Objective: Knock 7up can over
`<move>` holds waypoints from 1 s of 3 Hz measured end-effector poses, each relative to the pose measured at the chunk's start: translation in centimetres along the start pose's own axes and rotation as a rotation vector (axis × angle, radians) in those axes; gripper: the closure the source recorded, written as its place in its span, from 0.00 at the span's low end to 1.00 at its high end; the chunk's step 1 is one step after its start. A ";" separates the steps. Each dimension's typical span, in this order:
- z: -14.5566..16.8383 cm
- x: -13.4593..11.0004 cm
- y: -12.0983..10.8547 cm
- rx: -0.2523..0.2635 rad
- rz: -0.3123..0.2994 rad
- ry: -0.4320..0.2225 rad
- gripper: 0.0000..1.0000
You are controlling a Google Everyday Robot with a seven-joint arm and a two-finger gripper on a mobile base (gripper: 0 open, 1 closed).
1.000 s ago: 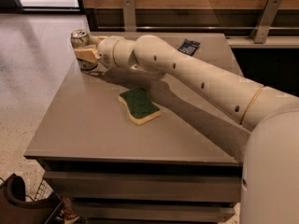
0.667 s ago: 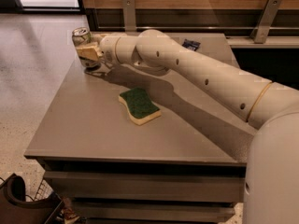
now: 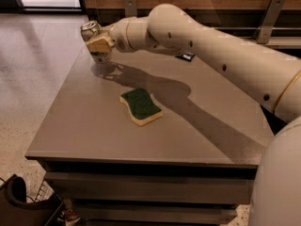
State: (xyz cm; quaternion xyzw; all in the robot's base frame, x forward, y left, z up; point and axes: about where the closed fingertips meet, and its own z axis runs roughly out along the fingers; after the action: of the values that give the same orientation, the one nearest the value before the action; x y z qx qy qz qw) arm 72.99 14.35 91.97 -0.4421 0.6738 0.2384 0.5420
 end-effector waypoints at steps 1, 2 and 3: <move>-2.0 0.2 -0.5 -0.067 -0.050 0.145 1.00; -3.1 0.5 -0.3 -0.127 -0.080 0.246 1.00; -3.2 0.9 0.2 -0.145 -0.119 0.374 1.00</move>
Offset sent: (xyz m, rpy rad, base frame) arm -0.0161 -0.0412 0.0079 -0.3077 0.1287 0.1363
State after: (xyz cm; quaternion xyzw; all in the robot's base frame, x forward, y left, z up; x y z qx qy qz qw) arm 71.12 11.59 92.09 -0.5553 0.7166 0.1675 0.3874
